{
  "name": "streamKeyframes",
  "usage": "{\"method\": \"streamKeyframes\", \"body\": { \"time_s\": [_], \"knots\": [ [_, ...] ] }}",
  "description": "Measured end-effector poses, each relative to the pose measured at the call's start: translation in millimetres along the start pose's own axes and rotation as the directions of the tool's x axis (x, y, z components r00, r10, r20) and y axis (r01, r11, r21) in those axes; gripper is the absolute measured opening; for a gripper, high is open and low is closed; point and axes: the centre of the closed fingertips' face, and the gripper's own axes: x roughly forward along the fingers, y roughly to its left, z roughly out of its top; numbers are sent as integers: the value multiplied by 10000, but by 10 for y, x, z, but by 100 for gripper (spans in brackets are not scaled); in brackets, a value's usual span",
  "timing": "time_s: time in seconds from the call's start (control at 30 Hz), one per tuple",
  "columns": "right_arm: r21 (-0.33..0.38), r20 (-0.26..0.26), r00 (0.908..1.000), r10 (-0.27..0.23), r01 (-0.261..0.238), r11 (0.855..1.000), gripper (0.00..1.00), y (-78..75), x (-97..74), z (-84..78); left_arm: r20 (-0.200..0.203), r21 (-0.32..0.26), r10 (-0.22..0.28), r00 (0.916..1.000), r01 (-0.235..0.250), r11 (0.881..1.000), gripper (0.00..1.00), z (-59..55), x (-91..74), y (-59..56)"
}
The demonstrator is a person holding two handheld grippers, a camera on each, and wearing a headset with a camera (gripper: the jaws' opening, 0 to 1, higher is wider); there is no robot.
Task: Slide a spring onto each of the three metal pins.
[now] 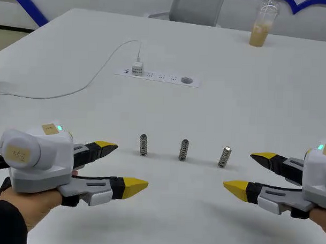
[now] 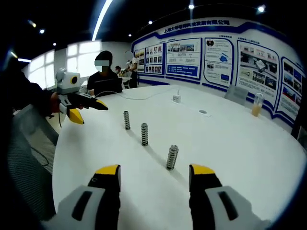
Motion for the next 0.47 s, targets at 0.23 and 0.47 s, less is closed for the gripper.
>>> {"method": "streamKeyframes", "body": {
  "time_s": [0.23, 0.47],
  "knots": [
    [34, 59, 10000, -7, 7, 10000, 60, -11, 3, 9, -32, -54, 14, 10000, -14, 10000, 71, -15, 0, 9],
    [32, 125, 9999, 32, -33, 10000, 60, 1, 26, 32, -10, -177, 75, 10000, -75, 9998, 71, -19, -5, 29]
  ]
}}
